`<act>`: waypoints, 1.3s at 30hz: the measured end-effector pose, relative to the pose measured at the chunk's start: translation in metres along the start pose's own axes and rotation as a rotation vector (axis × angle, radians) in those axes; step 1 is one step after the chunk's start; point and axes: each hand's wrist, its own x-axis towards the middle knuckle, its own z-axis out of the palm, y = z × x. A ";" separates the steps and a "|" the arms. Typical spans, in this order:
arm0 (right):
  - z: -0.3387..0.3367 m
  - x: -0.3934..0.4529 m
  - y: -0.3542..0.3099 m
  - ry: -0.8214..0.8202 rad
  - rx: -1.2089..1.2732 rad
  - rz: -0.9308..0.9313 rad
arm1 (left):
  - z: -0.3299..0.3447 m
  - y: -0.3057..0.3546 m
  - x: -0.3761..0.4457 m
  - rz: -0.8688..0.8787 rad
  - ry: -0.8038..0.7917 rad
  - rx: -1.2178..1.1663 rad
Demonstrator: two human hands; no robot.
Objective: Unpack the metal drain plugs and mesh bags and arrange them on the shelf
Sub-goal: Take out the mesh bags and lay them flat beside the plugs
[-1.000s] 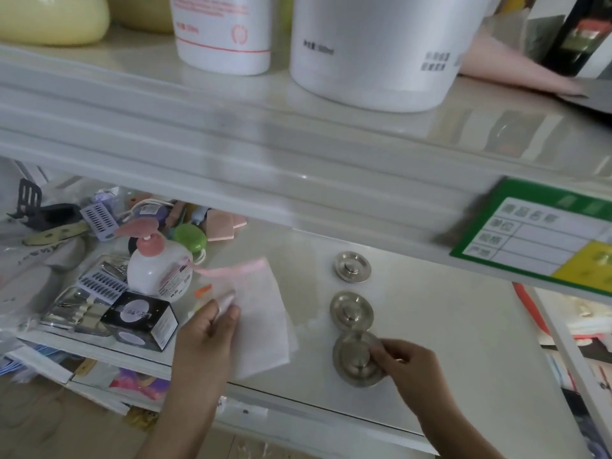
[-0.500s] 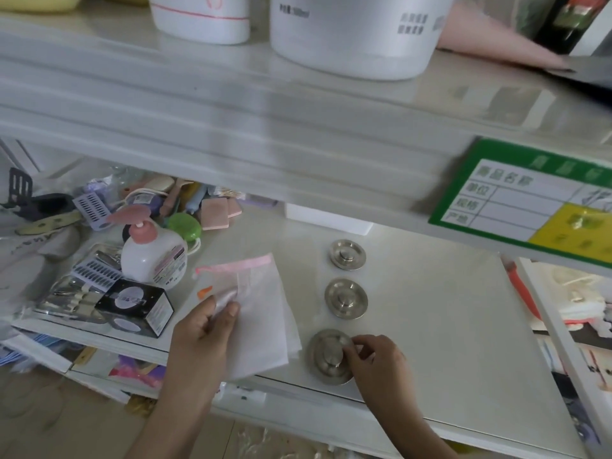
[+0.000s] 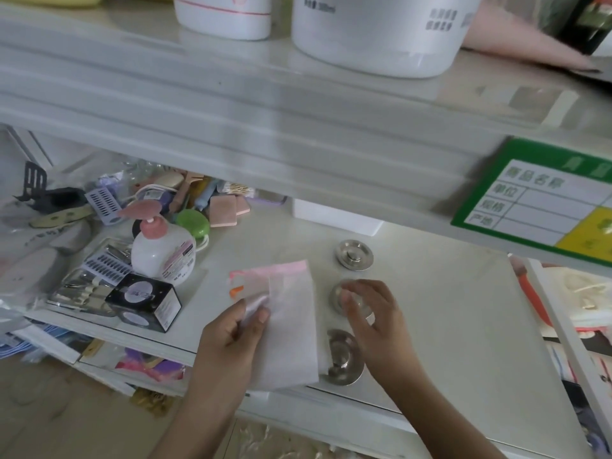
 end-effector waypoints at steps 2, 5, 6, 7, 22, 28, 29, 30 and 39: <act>-0.002 -0.003 -0.030 -0.102 0.187 0.011 | 0.011 0.004 -0.006 0.021 -0.036 0.005; -0.002 -0.008 -0.044 -0.105 0.275 0.020 | 0.025 0.008 -0.015 0.043 -0.080 -0.020; -0.004 -0.009 -0.044 -0.086 0.332 0.057 | 0.027 0.010 -0.016 0.044 -0.075 -0.045; -0.008 -0.010 -0.042 -0.074 0.427 0.117 | 0.028 0.013 -0.018 0.021 -0.060 -0.093; -0.110 0.121 0.096 0.021 0.310 0.304 | 0.013 0.006 -0.017 0.025 0.150 0.010; -0.089 0.147 0.141 0.051 0.307 0.499 | 0.022 0.006 -0.029 0.004 0.119 -0.007; -0.085 0.149 0.149 0.056 0.206 0.506 | 0.023 0.006 -0.031 0.002 0.115 -0.014; -0.082 0.150 0.152 0.071 0.106 0.497 | 0.023 0.005 -0.033 0.000 0.114 -0.017; -0.085 0.139 0.147 0.150 -0.382 0.443 | 0.025 0.009 -0.043 0.074 0.021 -0.067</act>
